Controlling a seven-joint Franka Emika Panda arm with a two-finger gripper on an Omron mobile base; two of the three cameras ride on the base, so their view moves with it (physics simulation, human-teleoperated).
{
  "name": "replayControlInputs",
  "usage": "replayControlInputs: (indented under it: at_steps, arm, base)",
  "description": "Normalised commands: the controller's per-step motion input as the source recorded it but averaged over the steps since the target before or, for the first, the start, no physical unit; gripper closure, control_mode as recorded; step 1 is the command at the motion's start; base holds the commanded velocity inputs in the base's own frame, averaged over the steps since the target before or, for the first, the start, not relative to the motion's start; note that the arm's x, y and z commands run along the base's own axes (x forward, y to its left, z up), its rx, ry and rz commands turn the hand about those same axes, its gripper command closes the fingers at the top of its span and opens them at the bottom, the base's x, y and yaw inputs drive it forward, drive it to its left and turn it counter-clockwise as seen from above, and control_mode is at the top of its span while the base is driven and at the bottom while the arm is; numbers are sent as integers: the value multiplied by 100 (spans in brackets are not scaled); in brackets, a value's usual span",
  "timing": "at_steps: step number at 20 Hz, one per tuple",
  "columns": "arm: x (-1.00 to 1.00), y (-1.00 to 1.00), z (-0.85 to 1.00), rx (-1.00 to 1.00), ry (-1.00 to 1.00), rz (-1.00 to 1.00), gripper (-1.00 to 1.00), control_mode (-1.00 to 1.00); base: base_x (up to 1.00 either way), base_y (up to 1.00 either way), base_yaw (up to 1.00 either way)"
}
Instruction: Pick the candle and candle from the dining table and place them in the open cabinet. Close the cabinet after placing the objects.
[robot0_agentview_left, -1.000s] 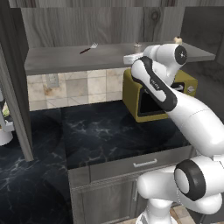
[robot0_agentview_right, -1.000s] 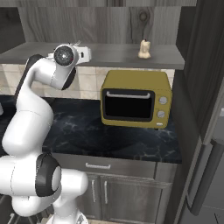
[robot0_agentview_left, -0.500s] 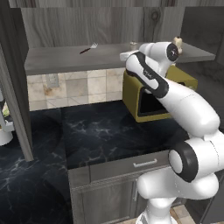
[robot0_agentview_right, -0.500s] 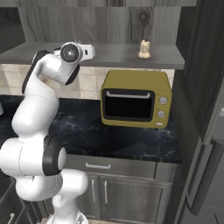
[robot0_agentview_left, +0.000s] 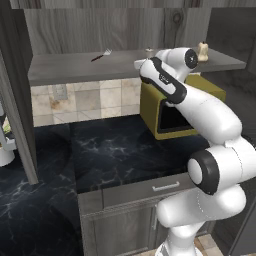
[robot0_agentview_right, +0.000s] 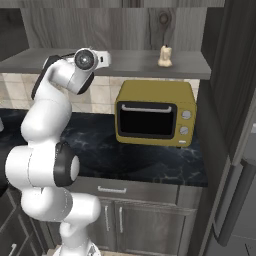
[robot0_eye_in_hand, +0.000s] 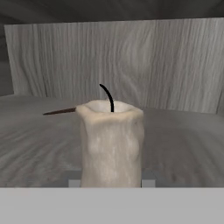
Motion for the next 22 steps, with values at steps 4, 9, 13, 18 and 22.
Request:
replayControlInputs:
  at_steps: [4,9,13,18,22]
  arm:
    - [3,1,-25,0,1,0,100,-100]
    - [0,0,-13,0,0,0,100,-100]
    - [2,0,0,0,0,0,100,-100]
    - [33,0,0,0,0,0,100,-100]
    - [52,0,0,0,0,0,100,-100]
  base:
    - [0,0,0]
    - [0,0,0]
    - [0,0,0]
    - [0,0,0]
    - [0,0,0]
